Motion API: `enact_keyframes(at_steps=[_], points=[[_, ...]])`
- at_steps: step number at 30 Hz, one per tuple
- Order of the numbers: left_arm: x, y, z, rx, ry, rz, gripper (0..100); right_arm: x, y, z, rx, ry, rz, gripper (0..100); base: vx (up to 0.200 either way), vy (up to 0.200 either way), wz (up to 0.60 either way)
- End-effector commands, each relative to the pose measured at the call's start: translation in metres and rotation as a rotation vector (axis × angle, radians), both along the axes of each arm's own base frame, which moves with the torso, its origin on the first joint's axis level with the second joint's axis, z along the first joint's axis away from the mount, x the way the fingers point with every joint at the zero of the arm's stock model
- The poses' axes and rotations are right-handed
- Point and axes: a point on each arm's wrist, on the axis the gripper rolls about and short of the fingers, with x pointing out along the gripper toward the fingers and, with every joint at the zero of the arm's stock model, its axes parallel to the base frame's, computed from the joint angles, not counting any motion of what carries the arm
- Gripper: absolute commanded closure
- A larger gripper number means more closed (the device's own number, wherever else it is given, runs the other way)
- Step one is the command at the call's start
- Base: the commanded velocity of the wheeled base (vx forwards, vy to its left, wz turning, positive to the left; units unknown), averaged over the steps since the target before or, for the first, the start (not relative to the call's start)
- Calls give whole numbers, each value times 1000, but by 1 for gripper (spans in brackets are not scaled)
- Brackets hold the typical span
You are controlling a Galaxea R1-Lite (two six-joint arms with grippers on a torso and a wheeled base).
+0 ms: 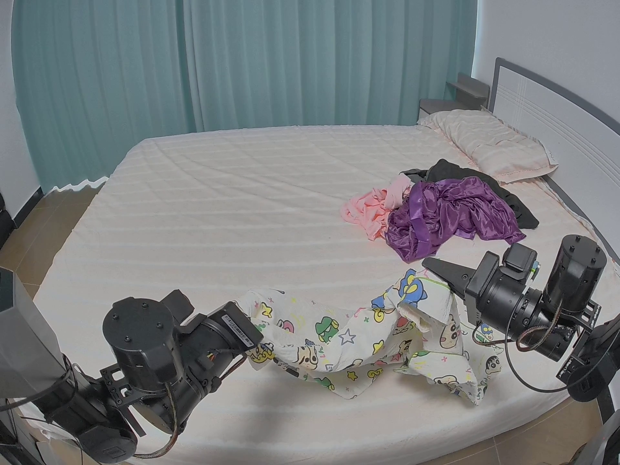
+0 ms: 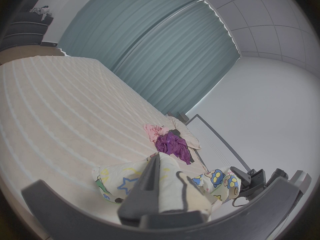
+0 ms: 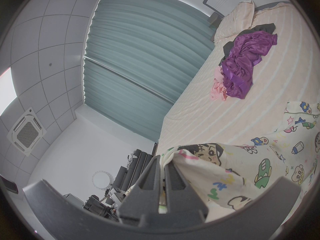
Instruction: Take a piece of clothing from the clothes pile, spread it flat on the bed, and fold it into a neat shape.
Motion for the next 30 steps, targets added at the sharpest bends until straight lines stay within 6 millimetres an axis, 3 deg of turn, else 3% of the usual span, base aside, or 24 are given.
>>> enact_keyframes(at_steps=[1,30], points=[[1,-1,-2,5,5,0,100,0,1,0,0,1,3,100,0,200,0],[2,-2,-6,16,16,0,100,0,1,0,1,0,3,100,0,200,0]])
